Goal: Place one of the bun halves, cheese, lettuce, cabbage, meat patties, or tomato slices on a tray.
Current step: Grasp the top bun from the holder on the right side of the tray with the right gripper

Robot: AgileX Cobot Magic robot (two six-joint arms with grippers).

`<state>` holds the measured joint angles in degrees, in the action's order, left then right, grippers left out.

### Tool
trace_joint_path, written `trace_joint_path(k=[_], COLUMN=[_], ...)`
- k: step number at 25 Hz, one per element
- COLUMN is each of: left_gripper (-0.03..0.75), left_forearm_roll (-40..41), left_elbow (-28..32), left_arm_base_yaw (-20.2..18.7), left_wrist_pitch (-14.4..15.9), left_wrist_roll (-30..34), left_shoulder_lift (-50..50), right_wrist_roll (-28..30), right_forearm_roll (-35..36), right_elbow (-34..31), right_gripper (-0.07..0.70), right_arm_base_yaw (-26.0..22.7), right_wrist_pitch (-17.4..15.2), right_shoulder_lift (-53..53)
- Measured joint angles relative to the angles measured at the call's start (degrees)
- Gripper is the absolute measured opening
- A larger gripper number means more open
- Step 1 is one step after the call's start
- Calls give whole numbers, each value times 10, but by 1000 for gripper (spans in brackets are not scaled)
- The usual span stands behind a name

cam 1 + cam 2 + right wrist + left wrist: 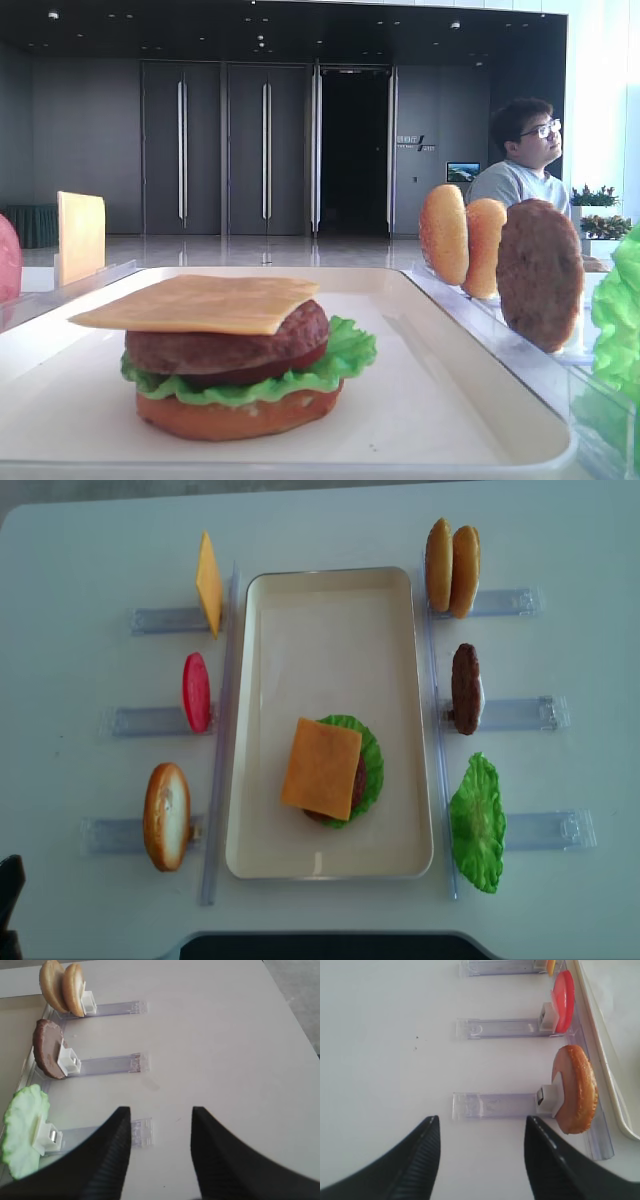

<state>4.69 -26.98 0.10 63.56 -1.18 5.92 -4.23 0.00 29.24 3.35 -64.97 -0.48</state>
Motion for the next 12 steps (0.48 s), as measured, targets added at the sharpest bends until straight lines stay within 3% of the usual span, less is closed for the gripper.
trace_joint_path(k=[12], left_gripper=[408], left_forearm_roll=[0], left_elbow=[0], left_arm_base_yaw=[0], left_wrist_pitch=[0], left_wrist_roll=[0], left_shoulder_lift=[0], right_wrist_roll=[4], right_forearm_roll=[0], right_elbow=[0], right_gripper=[279], right_arm_base_yaw=[0], right_wrist_pitch=[1], right_shoulder_lift=[0])
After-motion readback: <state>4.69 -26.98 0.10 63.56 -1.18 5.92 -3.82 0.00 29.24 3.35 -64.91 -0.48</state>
